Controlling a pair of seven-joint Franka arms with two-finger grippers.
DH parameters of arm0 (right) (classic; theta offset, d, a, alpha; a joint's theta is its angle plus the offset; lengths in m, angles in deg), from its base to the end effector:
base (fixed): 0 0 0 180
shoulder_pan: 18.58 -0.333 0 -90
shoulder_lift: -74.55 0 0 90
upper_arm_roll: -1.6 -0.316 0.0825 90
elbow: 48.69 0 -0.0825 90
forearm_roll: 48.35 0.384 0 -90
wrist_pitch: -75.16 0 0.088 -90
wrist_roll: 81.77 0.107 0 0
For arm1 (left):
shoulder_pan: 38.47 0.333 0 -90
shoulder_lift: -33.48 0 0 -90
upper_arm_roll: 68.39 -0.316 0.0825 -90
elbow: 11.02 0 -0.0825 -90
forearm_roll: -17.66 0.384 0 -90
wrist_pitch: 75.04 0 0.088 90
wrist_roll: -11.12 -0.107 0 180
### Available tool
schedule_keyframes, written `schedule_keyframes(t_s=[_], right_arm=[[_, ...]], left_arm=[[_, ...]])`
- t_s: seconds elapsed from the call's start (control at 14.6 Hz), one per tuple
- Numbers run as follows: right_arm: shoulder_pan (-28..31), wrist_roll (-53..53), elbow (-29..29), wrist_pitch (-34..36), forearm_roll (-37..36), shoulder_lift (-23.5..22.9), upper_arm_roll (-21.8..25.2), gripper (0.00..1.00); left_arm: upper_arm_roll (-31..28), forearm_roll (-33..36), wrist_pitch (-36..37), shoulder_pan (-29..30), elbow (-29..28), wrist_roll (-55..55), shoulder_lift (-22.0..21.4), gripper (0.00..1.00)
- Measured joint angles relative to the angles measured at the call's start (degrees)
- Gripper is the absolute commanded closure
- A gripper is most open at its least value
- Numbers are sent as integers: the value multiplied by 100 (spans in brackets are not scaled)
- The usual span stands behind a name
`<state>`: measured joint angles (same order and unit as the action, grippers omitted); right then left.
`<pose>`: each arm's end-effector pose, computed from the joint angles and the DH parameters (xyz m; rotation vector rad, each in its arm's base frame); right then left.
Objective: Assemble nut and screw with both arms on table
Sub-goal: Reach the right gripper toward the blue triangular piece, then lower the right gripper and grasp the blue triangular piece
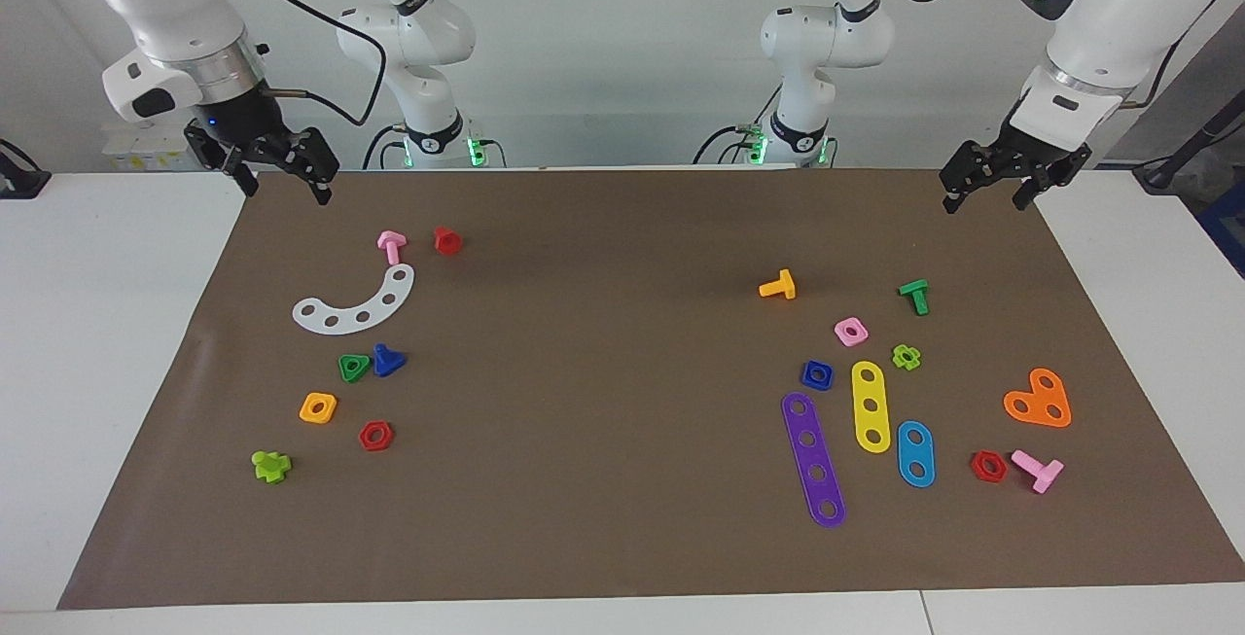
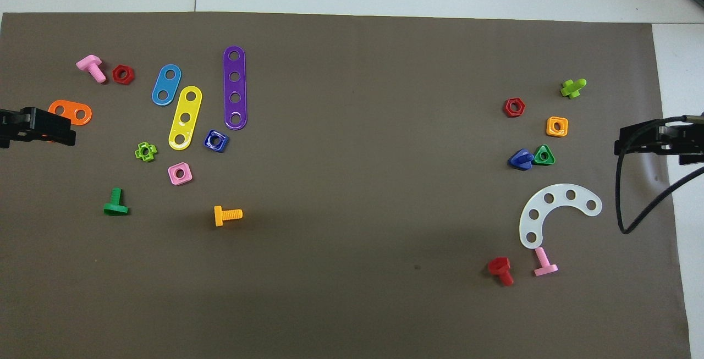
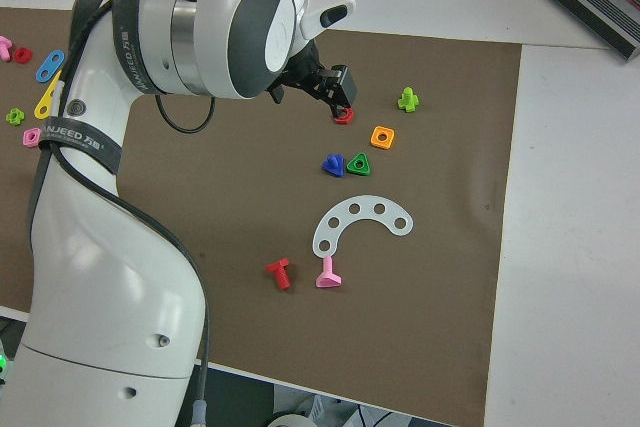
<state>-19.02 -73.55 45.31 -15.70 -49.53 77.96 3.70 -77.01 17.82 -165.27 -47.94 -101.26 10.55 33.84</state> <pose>0.5366 -0.0183 0.6253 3.1119 -0.2685 0.0089 0.5566 -0.0082 0.6194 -3.1376 0.0389 0.0100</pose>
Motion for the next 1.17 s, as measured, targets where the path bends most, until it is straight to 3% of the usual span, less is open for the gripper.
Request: schedule_keyframes(t_s=[0.34, 0.62, 0.89, 1.17], right_arm=[[-1, 0, 80, -20, 2, 2, -4, 0], [-19, 0, 514, -527, 5, 70, -9, 0], [-213, -80, 1348, -1624, 10, 24, -17, 0], [-291, -747, 1907, -2914, 209, -684, -20, 0]], left_arm=[[0, 0, 0, 0, 0, 0, 0, 0], [0, 0, 0, 0, 0, 0, 0, 0], [0, 0, 0, 0, 0, 0, 0, 0], [0, 0, 0, 0, 0, 0, 0, 0]])
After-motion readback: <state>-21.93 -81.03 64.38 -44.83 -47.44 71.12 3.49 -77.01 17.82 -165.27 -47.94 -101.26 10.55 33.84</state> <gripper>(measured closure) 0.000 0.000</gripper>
